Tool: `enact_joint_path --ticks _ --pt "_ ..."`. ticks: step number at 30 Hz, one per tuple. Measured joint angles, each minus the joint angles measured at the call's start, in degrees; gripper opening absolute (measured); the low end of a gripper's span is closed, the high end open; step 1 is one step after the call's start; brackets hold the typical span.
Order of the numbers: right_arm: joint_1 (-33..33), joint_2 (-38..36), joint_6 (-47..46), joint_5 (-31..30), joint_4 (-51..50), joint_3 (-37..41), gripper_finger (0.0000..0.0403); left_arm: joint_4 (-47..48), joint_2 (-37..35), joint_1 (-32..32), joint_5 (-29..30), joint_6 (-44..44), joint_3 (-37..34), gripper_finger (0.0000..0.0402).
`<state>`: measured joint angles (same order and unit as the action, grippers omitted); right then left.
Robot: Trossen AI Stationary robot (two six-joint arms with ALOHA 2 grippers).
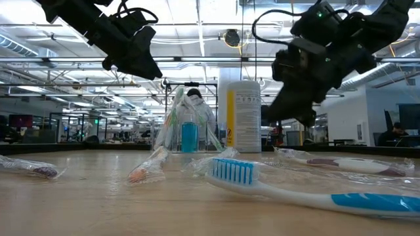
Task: Pick & Place toothbrushing station
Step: Put the right purple toothbrush into the transparent organizer
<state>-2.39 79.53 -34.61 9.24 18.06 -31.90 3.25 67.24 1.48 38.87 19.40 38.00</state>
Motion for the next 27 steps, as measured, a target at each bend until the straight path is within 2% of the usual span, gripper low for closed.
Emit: enact_joint_path --ticks 8,12,20,27 --pt "2.28 -0.01 -7.44 -0.31 -13.0 0.07 0.0142 0.06 0.0 0.02 -0.02 -0.17 0.0 0.0161" --pt "4.7 -0.02 -13.66 -2.24 -8.52 2.35 0.0158 0.04 0.0 0.01 -0.02 -0.16 0.0 0.0161" --pt "9.53 0.0 -18.22 -15.26 2.92 10.45 0.0167 0.04 0.0 0.01 -0.02 -0.15 0.0 0.0161" --pt "10.88 1.12 -18.29 -16.87 9.11 12.59 0.0167 0.04 0.0 0.0 0.0 0.0 0.0 0.0161"
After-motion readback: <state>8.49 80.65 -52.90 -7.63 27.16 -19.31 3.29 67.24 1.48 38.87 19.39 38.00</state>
